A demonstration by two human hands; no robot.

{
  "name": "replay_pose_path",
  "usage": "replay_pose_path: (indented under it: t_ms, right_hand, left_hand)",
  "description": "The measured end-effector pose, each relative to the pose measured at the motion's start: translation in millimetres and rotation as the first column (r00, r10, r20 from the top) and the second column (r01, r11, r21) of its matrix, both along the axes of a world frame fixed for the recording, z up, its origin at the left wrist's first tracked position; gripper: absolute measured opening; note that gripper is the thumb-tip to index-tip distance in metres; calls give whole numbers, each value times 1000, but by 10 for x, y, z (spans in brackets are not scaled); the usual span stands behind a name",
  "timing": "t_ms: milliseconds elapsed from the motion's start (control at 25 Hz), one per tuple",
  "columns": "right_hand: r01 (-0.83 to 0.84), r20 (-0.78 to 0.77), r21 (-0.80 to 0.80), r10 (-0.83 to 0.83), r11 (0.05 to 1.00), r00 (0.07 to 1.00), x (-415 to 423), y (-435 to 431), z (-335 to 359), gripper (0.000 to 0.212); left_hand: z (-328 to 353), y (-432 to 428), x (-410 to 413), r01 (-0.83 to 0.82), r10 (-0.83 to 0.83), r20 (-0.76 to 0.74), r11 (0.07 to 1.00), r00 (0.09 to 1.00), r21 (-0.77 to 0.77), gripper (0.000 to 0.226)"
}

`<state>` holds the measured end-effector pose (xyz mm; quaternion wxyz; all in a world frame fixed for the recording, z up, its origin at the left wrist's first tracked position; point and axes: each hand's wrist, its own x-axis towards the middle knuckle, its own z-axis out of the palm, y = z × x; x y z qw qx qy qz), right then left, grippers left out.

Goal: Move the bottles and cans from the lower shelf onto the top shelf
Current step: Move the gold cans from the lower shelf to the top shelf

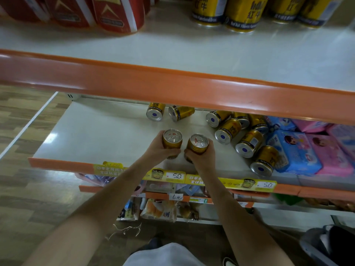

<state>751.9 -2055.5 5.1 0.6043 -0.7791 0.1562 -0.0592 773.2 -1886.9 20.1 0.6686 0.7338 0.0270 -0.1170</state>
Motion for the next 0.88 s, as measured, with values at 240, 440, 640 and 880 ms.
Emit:
replay_pose_path:
  t_ms: [240,440,640,880]
  right_hand:
    - [-78,18,-56,79,995,997,-52,-181,187,52]
    - [-164,44,-90,169,982,985,-276,-308,442,53]
    - [-140,96,-104,149,985,984,-608,-328,612,54]
    - [-105,171,-75,117,992,978,-1161,-174,934,46]
  left_hand:
    - [356,-107,-183,-64,64,60,998,996,6,60]
    - [567,-192,-437,-134,127,85,987,988,83,55]
    - [900,-257,-795,-122,105,160,987,981,100,47]
    - [1114,-78,-1320,-53,41,177,997,983,63,51]
